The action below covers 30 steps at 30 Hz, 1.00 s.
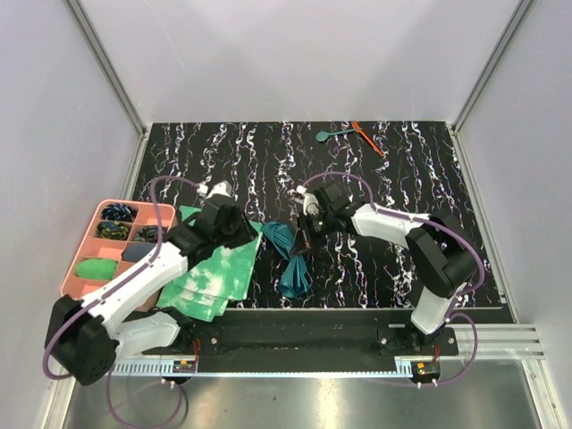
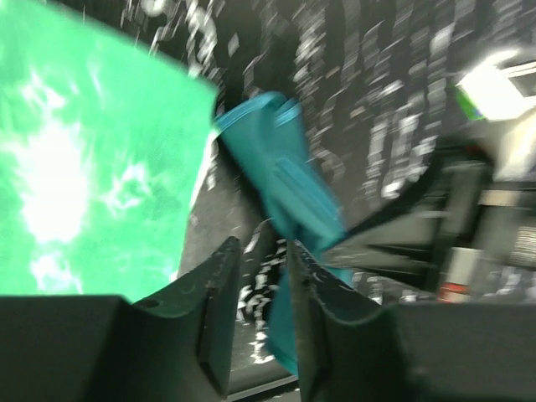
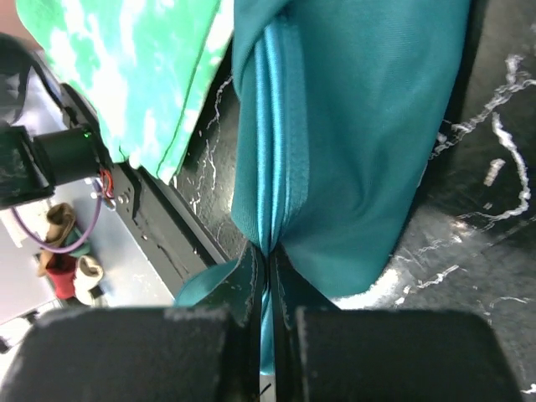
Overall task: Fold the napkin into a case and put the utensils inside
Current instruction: Turn over the smaller rectangle folded napkin at the center of the board.
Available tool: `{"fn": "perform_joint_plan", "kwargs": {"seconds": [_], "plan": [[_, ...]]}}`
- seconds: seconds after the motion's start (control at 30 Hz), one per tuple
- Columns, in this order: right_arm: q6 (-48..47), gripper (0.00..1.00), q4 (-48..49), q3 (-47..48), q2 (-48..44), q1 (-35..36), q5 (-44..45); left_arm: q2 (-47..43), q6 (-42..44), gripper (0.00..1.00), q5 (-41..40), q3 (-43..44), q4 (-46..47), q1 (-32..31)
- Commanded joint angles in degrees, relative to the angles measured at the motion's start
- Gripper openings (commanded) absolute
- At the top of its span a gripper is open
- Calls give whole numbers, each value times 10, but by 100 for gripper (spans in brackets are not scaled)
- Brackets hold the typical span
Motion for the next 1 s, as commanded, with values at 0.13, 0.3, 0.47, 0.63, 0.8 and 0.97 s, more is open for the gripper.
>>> {"fn": "perform_joint_plan", "kwargs": {"seconds": [0.13,0.3,0.47,0.63,0.8,0.97], "plan": [[10,0,89,-58,-34,-39,-73,106,-13,28,1,-13,75,-49],[17,0,134,-102,-38,-64,-99,204,-15,28,-3,24,96,-66],[22,0,161,-120,-43,-75,-122,262,-8,29,-3,58,109,-71],[29,0,176,-128,-56,-76,-129,269,-25,33,9,39,150,-71],[27,0,167,-127,-74,-77,-124,190,-59,45,-23,-1,159,-71],[17,0,160,-124,-69,-77,-120,144,-128,58,-25,-1,131,-70]]}}
